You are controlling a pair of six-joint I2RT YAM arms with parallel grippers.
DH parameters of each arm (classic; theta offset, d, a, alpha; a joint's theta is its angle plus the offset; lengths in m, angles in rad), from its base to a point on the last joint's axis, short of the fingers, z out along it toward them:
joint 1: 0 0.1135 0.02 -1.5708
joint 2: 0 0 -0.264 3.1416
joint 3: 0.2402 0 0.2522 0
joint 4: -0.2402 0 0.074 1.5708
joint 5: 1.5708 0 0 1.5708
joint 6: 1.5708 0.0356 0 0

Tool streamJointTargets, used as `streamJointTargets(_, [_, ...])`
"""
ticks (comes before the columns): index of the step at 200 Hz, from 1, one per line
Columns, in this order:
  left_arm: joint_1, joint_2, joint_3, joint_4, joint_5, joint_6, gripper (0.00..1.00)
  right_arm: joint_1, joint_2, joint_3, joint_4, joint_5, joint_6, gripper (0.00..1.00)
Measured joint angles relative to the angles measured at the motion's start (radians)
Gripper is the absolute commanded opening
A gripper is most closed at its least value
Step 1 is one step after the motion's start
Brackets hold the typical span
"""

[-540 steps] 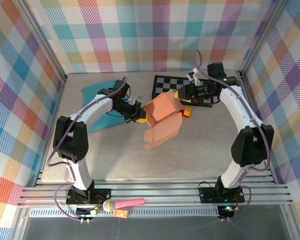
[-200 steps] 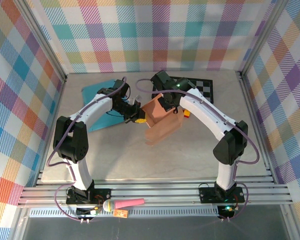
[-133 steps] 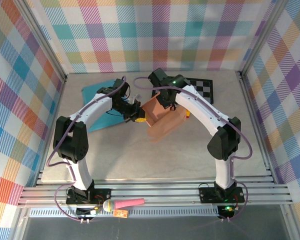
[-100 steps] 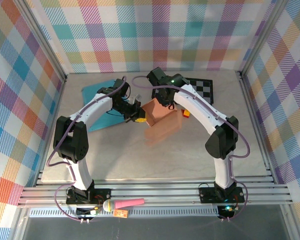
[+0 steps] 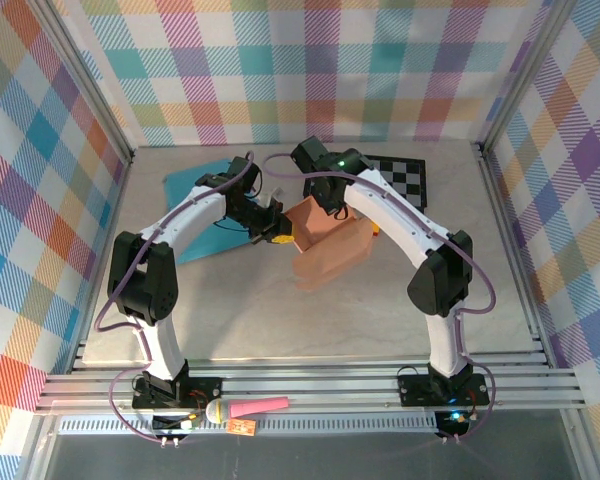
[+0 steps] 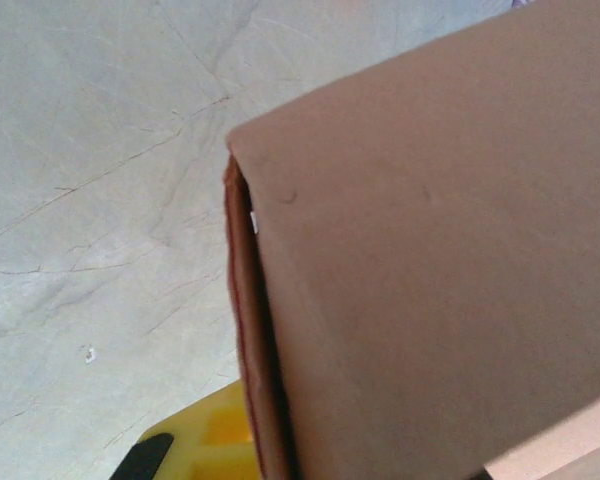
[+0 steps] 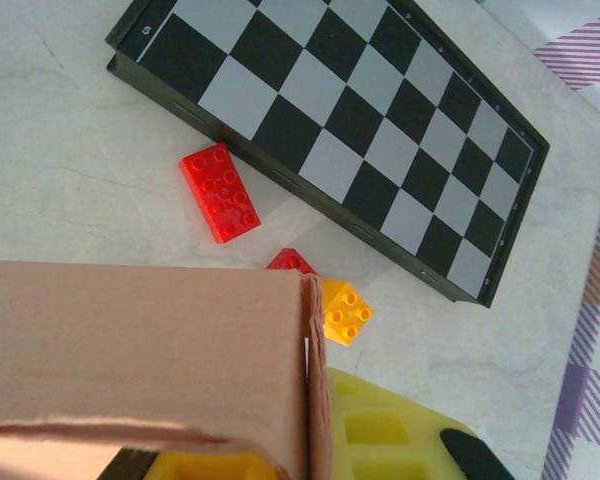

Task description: Fold the paper box

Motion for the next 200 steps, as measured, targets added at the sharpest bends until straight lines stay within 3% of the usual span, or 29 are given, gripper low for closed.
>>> streamJointTargets(60, [-0.005,0.011,0.000,0.006,-0.001,-0.005,0.00,0.034,0.027,0.006,-0.019,0.115,0.034,0.01])
streamJointTargets(76, [-0.006,0.013,0.000,0.007,0.000,-0.007,0.00,0.037,0.027,0.006,-0.024,0.125,0.039,0.11])
streamJointTargets(99, [-0.006,0.017,0.000,0.006,-0.001,-0.008,0.00,0.039,0.027,0.006,-0.031,0.124,0.037,0.40])
streamJointTargets(122, [-0.006,0.022,0.000,0.006,-0.001,-0.011,0.00,0.038,0.026,0.005,-0.054,0.092,0.049,0.51])
streamJointTargets(165, [-0.006,0.024,0.000,0.007,-0.001,-0.015,0.00,0.038,-0.036,-0.066,-0.077,0.019,0.083,0.44])
streamJointTargets(200, [-0.006,0.028,0.000,0.007,-0.001,-0.015,0.00,0.038,-0.060,-0.101,-0.086,0.028,0.105,0.22])
